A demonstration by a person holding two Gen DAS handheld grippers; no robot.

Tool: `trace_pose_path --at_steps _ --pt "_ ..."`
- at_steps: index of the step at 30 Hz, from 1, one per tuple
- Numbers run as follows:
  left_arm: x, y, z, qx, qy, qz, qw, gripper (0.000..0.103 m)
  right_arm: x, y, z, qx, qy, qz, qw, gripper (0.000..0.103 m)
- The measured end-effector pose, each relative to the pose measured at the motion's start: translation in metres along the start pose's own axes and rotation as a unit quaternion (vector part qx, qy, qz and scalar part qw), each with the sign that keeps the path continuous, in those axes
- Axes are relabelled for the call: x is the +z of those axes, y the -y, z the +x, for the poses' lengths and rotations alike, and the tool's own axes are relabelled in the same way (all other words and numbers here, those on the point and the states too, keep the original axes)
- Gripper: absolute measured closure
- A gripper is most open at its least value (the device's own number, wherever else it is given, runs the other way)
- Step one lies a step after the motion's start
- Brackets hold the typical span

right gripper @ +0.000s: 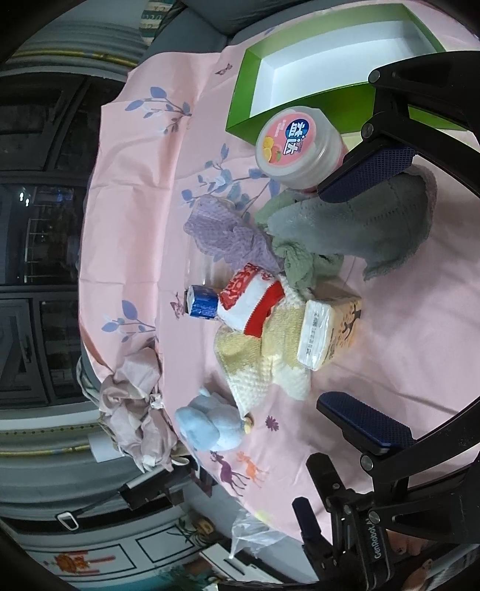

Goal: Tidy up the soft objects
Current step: 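Reach the right gripper to the light blue plush elephant and grasp it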

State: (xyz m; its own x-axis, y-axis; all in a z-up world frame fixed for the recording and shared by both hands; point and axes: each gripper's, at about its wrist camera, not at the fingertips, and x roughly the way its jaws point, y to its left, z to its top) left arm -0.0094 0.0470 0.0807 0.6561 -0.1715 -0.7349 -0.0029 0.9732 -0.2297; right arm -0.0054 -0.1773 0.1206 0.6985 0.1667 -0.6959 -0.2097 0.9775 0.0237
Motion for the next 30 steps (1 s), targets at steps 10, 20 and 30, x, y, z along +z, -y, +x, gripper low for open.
trace_pose_path --at_steps 10,20,30 --pt "0.038 -0.029 -0.013 -0.009 0.021 -0.045 0.9987 0.012 0.043 -0.017 -0.006 0.052 0.000 0.018 0.998 0.000" --pt "0.090 -0.090 0.044 -0.015 0.003 -0.125 0.9921 0.012 0.138 -0.075 0.088 0.189 -0.101 0.095 0.972 0.000" --pt "0.098 -0.119 0.102 -0.076 -0.038 -0.180 0.9800 0.017 0.154 -0.139 0.206 0.190 -0.206 0.073 0.957 0.020"
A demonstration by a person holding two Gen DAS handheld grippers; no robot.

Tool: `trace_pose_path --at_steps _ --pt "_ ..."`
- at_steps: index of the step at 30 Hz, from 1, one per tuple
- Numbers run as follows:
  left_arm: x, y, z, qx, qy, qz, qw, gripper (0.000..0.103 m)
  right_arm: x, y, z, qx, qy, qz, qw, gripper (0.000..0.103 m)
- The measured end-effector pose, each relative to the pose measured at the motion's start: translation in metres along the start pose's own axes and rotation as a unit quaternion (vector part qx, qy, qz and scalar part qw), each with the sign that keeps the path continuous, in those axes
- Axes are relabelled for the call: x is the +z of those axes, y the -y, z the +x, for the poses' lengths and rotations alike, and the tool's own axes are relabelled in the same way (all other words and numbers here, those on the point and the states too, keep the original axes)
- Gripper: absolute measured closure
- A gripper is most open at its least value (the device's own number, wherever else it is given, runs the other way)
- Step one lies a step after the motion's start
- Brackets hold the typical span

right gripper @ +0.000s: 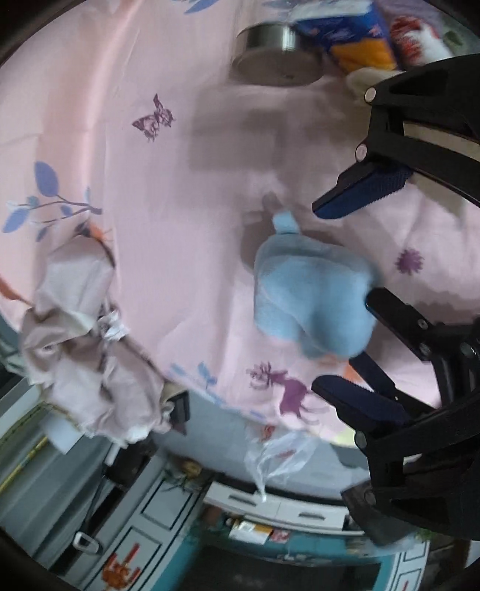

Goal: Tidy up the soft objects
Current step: 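Reach the right gripper to the light blue plush elephant and grasp it, then carry the plush elephant with the right gripper into the green box and release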

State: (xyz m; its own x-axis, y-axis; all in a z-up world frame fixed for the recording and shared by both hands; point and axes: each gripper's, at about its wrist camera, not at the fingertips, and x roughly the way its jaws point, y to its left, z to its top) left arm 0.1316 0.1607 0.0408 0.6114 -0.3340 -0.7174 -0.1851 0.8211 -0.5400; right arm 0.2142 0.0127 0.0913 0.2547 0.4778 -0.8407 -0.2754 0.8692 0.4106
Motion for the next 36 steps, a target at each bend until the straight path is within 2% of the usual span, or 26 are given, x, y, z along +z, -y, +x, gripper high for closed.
trace_pose_path --at_steps 3,5,6,7,9,11,14,19,24,28,32,36 --pt "0.000 -0.005 0.006 -0.038 -0.013 -0.019 0.9990 0.021 0.004 0.002 0.024 -0.005 -0.018 0.000 1.000 0.024" --pt "-0.003 -0.002 0.012 -0.045 -0.020 -0.019 0.9986 0.023 0.004 0.007 0.035 -0.004 -0.030 0.005 1.000 0.029" --pt "-0.005 0.000 0.013 -0.045 -0.020 -0.015 0.9987 0.027 0.004 0.010 0.038 -0.002 -0.032 0.008 0.999 0.036" --pt "-0.006 0.002 0.014 -0.056 -0.021 -0.014 0.9981 0.036 0.004 0.012 0.042 -0.003 -0.034 0.010 0.999 0.045" --pt "-0.007 0.005 0.017 -0.077 -0.034 -0.015 0.9964 0.047 0.003 0.020 0.045 0.009 -0.041 0.022 0.999 0.046" --pt "-0.008 0.012 0.014 -0.069 -0.027 0.004 0.9973 0.047 0.001 0.025 0.040 0.027 -0.036 0.027 0.999 0.047" --pt "-0.012 0.021 0.004 -0.074 -0.022 0.025 0.9967 0.048 -0.003 0.025 0.032 0.031 -0.023 0.021 0.999 0.047" --pt "-0.021 0.054 -0.024 -0.093 -0.005 0.065 0.9935 0.048 -0.017 0.022 -0.014 0.035 0.027 0.004 0.999 0.047" --pt "-0.048 0.100 -0.060 -0.117 0.012 0.121 0.9857 0.048 -0.044 0.036 -0.080 0.053 0.083 0.005 0.995 0.047" --pt "-0.075 0.141 -0.077 -0.132 0.013 0.164 0.9776 0.048 -0.069 0.052 -0.127 0.048 0.122 0.007 0.991 0.047" --pt "-0.095 0.180 -0.078 -0.161 0.010 0.191 0.9682 0.048 -0.095 0.076 -0.172 0.030 0.161 0.019 0.986 0.047" --pt "-0.121 0.223 -0.077 -0.170 0.000 0.239 0.9560 0.048 -0.123 0.106 -0.204 0.023 0.198 0.040 0.979 0.047"
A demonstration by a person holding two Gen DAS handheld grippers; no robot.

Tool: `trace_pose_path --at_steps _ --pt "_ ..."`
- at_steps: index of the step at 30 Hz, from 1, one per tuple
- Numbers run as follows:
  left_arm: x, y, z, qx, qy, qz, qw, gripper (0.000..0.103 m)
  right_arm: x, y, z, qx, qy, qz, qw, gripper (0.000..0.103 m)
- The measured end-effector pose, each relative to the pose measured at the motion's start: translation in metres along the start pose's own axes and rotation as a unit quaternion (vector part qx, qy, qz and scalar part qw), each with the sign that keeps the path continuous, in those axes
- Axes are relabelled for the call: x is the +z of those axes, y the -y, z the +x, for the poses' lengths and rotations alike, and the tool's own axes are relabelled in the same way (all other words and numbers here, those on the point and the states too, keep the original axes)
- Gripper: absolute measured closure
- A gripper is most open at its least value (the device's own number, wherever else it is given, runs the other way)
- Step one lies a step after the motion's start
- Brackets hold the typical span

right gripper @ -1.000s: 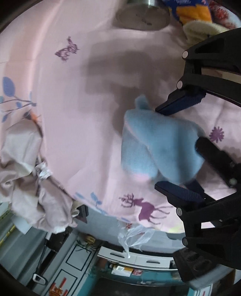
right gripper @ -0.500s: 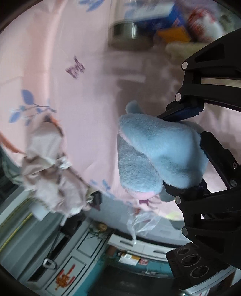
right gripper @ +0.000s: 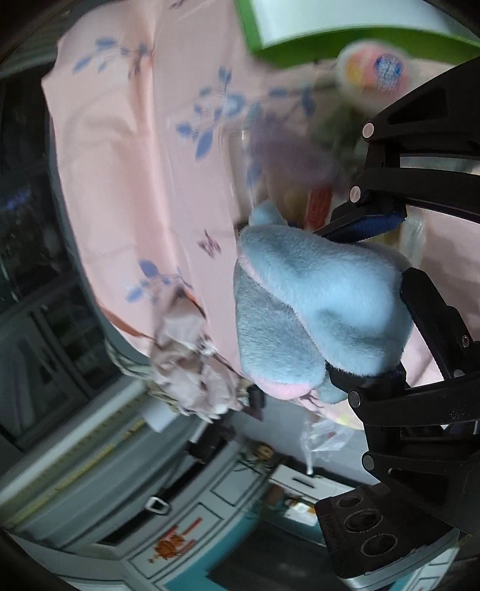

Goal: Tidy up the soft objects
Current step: 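Carry the plush elephant with the right gripper into the green box and release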

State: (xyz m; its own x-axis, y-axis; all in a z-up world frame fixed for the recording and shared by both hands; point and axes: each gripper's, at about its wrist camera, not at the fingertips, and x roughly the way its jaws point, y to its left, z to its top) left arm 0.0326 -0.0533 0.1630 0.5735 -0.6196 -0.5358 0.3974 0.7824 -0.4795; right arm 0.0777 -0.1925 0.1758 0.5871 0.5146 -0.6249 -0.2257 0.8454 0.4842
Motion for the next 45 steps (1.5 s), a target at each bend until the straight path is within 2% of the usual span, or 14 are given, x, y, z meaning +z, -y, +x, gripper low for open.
trace_pose_path --at_steps 7,14,23,30,38,41,43,45 --pt "-0.012 0.065 0.041 -0.016 -0.029 0.054 0.9980 0.048 -0.024 0.066 -0.060 -0.009 0.070 0.055 0.996 0.047" --pt "-0.019 0.109 0.090 -0.039 -0.054 0.103 0.9925 0.048 -0.034 0.127 -0.100 -0.022 0.107 0.101 0.989 0.047" --pt "-0.026 0.162 0.138 -0.071 -0.096 0.130 0.9844 0.048 -0.042 0.190 -0.131 -0.051 0.136 0.167 0.975 0.047" --pt "-0.038 0.184 0.174 -0.078 -0.135 0.137 0.9782 0.048 -0.057 0.236 -0.140 -0.064 0.136 0.223 0.963 0.047" --pt "-0.051 0.194 0.191 -0.072 -0.146 0.128 0.9784 0.044 -0.063 0.259 -0.139 -0.082 0.121 0.257 0.955 0.047" --pt "-0.052 0.193 0.189 -0.067 -0.146 0.124 0.9792 0.037 -0.065 0.261 -0.139 -0.100 0.110 0.266 0.953 0.045" --pt "-0.051 0.192 0.182 -0.073 -0.139 0.118 0.9805 0.031 -0.067 0.264 -0.140 -0.119 0.105 0.272 0.949 0.037" --pt "-0.050 0.192 0.174 -0.075 -0.131 0.121 0.9812 0.025 -0.069 0.263 -0.143 -0.119 0.112 0.274 0.948 0.030"
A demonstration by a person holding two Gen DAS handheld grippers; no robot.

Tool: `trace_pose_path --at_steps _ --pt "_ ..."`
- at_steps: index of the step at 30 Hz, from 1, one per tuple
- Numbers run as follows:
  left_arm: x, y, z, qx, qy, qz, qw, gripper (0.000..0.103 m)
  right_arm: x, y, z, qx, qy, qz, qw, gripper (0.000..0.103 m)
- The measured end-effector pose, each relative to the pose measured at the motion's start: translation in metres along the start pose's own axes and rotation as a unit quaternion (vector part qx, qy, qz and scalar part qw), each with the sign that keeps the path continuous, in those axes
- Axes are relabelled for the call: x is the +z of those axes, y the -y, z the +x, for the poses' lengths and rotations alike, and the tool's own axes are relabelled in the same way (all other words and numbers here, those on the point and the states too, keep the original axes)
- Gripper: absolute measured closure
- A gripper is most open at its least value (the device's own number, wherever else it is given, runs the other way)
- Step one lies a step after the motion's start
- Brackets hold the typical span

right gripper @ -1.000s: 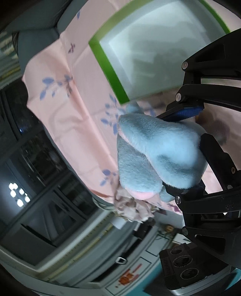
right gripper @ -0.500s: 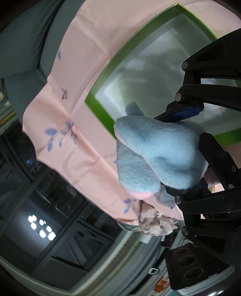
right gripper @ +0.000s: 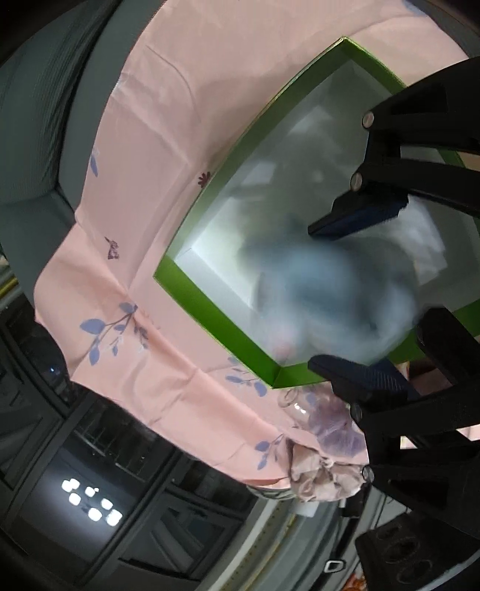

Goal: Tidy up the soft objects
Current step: 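Carry the plush elephant with the right gripper into the green box and release, then move the right gripper back to the pile and grasp the tissue pack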

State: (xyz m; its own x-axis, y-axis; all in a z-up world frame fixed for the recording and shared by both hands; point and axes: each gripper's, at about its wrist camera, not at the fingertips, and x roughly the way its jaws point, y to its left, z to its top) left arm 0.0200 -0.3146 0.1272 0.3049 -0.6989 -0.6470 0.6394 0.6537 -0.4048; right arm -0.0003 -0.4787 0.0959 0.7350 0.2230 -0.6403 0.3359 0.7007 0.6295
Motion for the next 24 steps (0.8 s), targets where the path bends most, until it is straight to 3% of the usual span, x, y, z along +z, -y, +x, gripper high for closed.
trace_pose_path --at_steps 3,12,19,24 --pt "-0.003 0.003 -0.015 0.018 0.013 0.013 0.9997 0.021 -0.002 -0.004 -0.007 0.017 0.006 -0.007 1.000 0.018" --pt "-0.022 -0.014 -0.068 0.101 0.053 0.015 0.9934 0.007 -0.013 -0.037 -0.024 0.016 0.030 -0.055 0.998 0.009" --pt "-0.047 -0.045 -0.118 0.180 0.078 -0.021 0.9804 0.003 -0.030 -0.075 -0.035 0.021 0.043 -0.110 0.993 0.004" --pt "-0.070 -0.078 -0.157 0.237 0.089 -0.063 0.9655 0.002 -0.051 -0.111 -0.041 0.030 0.046 -0.161 0.985 0.004"
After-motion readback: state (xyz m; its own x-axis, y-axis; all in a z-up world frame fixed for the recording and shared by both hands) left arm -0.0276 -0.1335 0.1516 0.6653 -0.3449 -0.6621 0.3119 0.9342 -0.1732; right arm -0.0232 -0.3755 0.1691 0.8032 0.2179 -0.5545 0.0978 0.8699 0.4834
